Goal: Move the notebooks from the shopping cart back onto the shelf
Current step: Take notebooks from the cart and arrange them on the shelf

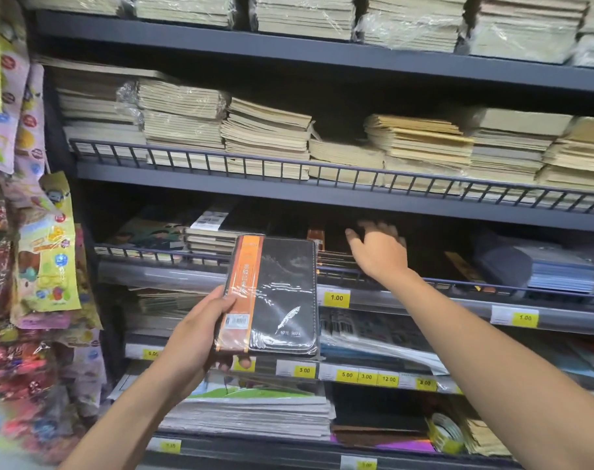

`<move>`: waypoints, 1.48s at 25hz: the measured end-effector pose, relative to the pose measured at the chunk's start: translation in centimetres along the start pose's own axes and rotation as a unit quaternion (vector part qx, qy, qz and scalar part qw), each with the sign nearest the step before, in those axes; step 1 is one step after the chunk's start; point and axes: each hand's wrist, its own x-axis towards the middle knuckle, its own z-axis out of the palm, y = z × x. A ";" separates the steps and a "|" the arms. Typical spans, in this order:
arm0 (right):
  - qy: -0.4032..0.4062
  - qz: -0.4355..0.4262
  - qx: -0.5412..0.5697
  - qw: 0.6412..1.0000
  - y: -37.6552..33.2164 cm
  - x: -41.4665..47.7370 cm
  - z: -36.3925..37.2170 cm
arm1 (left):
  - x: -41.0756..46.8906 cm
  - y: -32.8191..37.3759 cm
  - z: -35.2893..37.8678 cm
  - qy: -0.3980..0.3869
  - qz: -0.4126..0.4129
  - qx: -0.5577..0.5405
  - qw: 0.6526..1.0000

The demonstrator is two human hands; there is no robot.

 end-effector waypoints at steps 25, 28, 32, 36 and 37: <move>0.018 0.058 0.300 0.952 8.2 -9.9 -1.2 | 20.9 4.7 12.6 0.061 -0.056 0.133 0.988; 0.021 0.067 0.302 0.951 8.5 -10.2 -0.9 | 22.1 4.8 12.4 0.079 -0.038 0.187 0.978; 0.017 0.080 0.312 0.946 8.6 -10.4 -0.5 | 23.4 4.2 12.0 0.104 0.013 0.349 0.931; 0.015 0.080 0.315 0.946 8.6 -10.6 -0.2 | 22.9 3.7 12.0 0.104 0.030 0.425 0.899; 0.014 0.077 0.316 0.946 8.7 -10.7 -0.1 | 22.9 3.6 12.0 0.105 0.033 0.443 0.890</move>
